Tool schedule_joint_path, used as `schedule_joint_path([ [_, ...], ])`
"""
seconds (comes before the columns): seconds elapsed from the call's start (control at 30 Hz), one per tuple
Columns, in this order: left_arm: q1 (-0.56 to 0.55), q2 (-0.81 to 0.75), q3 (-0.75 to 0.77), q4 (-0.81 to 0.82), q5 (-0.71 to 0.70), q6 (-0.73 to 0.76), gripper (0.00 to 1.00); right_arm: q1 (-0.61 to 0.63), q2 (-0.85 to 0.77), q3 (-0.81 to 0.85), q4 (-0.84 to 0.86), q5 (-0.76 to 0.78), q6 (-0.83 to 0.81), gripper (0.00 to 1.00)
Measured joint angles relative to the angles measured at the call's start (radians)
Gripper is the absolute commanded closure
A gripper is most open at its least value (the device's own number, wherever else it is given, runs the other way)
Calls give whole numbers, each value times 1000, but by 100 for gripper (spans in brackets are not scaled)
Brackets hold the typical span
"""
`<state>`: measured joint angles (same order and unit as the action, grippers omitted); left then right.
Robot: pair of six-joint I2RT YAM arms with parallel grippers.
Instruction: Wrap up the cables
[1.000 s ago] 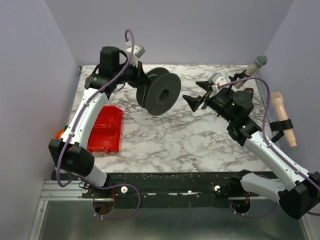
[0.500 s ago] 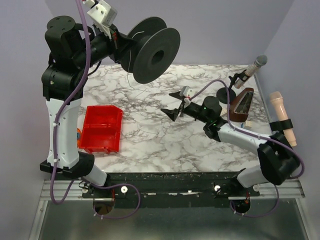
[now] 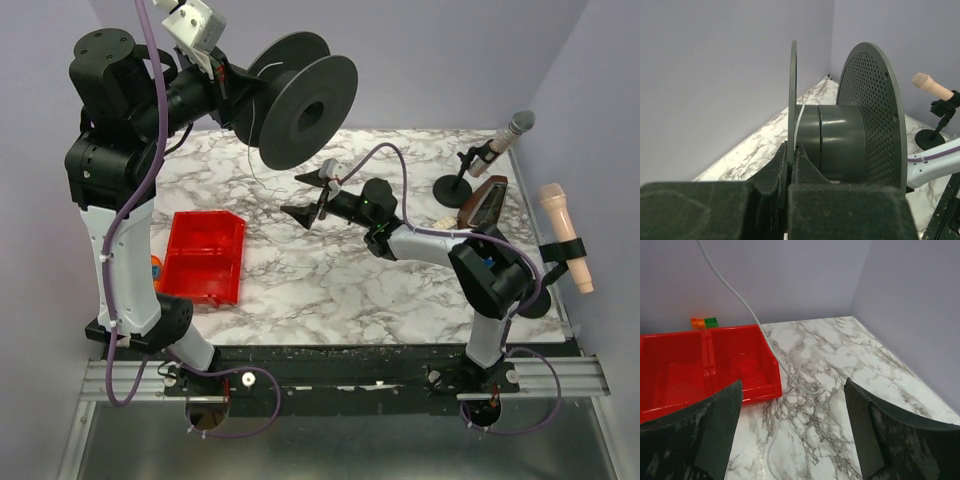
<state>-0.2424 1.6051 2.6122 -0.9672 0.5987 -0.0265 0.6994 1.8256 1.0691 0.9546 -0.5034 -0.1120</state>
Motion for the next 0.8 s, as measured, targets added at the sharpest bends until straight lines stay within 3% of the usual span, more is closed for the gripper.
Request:
schedule_joint_path([
  [0.3, 0, 7, 40, -18, 34, -24, 100, 6, 194, 147, 36, 5, 135, 15],
  [0.4, 0, 14, 61, -18, 47, -43, 100, 8, 241, 187, 73, 14, 199, 22],
  [0.47, 0, 18, 74, -18, 56, -59, 100, 10, 278, 218, 112, 22, 257, 38],
  [0.5, 0, 19, 79, -18, 61, -64, 100, 11, 296, 231, 130, 26, 284, 51],
  [0.63, 0, 21, 95, -17, 69, -78, 100, 14, 351, 260, 197, 49, 393, 79],
  [0.7, 0, 20, 97, -17, 70, -79, 100, 14, 360, 257, 218, 64, 432, 99],
  [0.8, 0, 20, 96, -23, 70, -64, 100, 3, 344, 205, 261, 108, 473, 99],
])
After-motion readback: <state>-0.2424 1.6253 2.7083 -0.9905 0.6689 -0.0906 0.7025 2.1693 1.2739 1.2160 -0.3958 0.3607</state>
